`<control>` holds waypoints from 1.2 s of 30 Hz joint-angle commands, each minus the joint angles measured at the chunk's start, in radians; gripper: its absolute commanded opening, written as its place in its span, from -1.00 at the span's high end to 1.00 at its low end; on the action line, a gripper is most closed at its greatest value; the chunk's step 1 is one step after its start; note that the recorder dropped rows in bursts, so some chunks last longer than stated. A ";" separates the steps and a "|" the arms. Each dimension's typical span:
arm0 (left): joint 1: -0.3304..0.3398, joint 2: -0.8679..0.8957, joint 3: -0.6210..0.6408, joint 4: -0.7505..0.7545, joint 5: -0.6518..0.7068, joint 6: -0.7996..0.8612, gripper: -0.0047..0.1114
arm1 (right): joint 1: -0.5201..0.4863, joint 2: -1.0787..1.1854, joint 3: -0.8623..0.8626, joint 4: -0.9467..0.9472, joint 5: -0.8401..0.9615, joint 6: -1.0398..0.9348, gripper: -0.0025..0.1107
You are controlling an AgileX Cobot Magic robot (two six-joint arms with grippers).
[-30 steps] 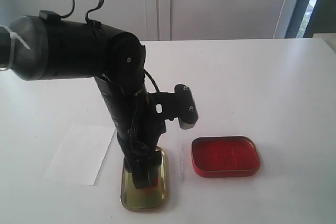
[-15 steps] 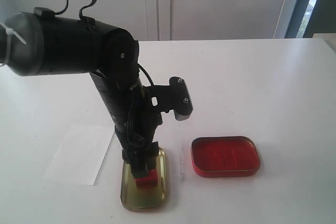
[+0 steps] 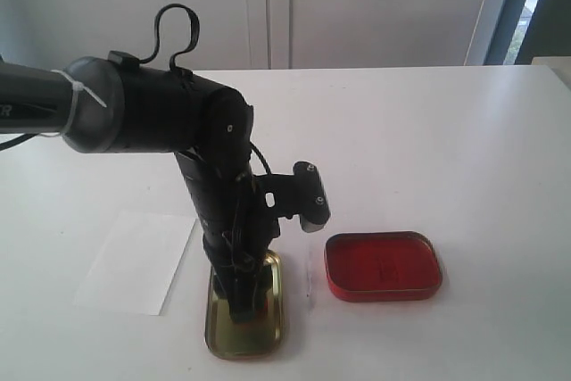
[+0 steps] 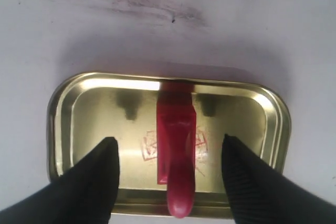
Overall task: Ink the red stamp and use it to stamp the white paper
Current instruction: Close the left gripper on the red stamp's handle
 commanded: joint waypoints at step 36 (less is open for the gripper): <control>0.004 0.038 0.007 -0.001 0.074 0.001 0.77 | -0.005 -0.006 0.002 0.000 -0.003 0.000 0.96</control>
